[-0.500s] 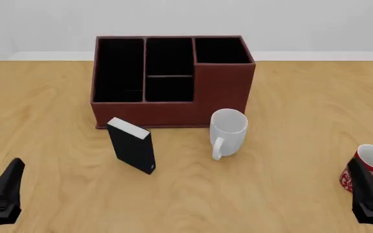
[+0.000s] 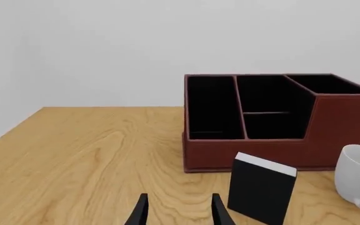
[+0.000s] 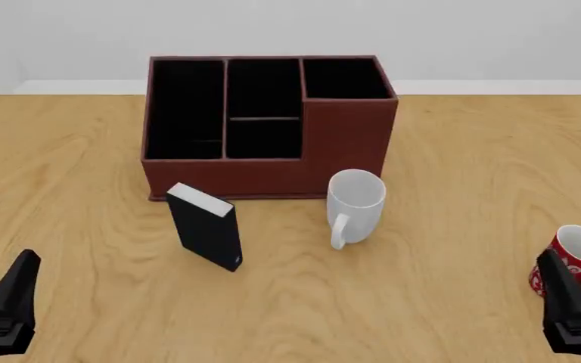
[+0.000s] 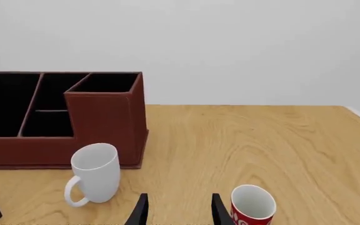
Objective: Pick up the red mug and place it to the right of the caddy.
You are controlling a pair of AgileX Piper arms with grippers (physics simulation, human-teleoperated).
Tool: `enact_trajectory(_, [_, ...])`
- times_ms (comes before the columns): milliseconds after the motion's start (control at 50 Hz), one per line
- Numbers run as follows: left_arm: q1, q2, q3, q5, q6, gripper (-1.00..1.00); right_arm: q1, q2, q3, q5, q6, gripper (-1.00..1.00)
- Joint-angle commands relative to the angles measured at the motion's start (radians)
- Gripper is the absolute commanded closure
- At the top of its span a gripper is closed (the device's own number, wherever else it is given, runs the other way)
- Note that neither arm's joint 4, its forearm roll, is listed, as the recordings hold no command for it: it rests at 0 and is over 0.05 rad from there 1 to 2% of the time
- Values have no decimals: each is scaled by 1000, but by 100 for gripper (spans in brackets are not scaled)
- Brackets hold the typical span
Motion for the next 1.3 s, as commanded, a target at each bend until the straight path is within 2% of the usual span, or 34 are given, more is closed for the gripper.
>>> enact_trajectory(20, [-1,-4,4,-5,-4,-100,2,24,6,-21,10,-100])
enact_trajectory(80, [-1,-4,4,-5,-5,-100,-4,56,6,-43,8,-100])
enact_trajectory(100, [-1,-4,4,-5,-4,-100,1,80,6,-63,28,-100])
enact_trajectory(160, [-1,-4,4,-5,-4,-100,-2,105,2,-82,23,-100])
enact_trajectory(180, [-1,-4,4,-5,-4,-100,-4,108,-16,-68,-1,-100])
enact_trajectory(300, [-1,-4,4,-5,-4,-100,-6,55,-197,147,1,-100])
enact_trajectory(380, [-1,-4,4,-5,-4,-100,-1,37,-343,279,28,-100])
enact_trajectory(440, [-1,-4,4,-5,-4,-100,-29,43,-475,379,10,-100])
enact_trajectory(460, [-1,-4,4,-5,-4,-100,-60,57,-511,407,-7,-100])
enact_trajectory(500, [-1,-4,4,-5,-4,-100,-42,62,-582,459,-18,-100])
enact_trajectory(540, [-1,-4,4,-5,-4,-100,-97,126,-644,510,-97,-100])
enact_trajectory(580, [-1,-4,4,-5,-4,-100,-98,138,-684,545,-142,-100])
enact_trajectory(600, [-1,-4,4,-5,-4,-100,-136,174,-710,572,-130,-100])
enact_trajectory(620, [-1,-4,4,-5,-4,-100,-126,184,-738,600,-121,-100])
enact_trajectory(680, [-1,-4,4,-5,-4,-100,-166,197,-774,642,-167,-100])
enact_trajectory(720, [-1,-4,4,-5,-4,-100,-189,204,-788,660,-189,-100])
enact_trajectory(800, [-1,-4,4,-5,-4,-100,-236,243,-805,690,-185,-100])
enact_trajectory(840, [-1,-4,4,-5,-4,-100,-254,234,-790,692,-270,-100])
enact_trajectory(880, [-1,-4,4,-5,-5,-100,-258,262,-788,710,-240,-100])
enact_trajectory(900, [-1,-4,4,-5,-4,-100,-258,262,-783,711,-250,-100])
enact_trajectory(920, [-1,-4,4,-5,-4,-100,-310,296,-752,699,-275,-100])
enact_trajectory(940, [-1,-4,4,-5,-4,-100,-316,299,-749,696,-280,-100])
enact_trajectory(980, [-1,-4,4,-5,-4,-100,-366,328,-693,667,-335,-100])
enact_trajectory(1040, [-1,-4,4,-5,-4,-100,-390,358,-668,649,-340,-100])
enact_trajectory(1060, [-1,-4,4,-5,-4,-100,-410,375,-637,635,-375,-100])
enact_trajectory(1300, [-1,-4,4,-5,-4,-100,-453,425,-553,573,-401,-100])
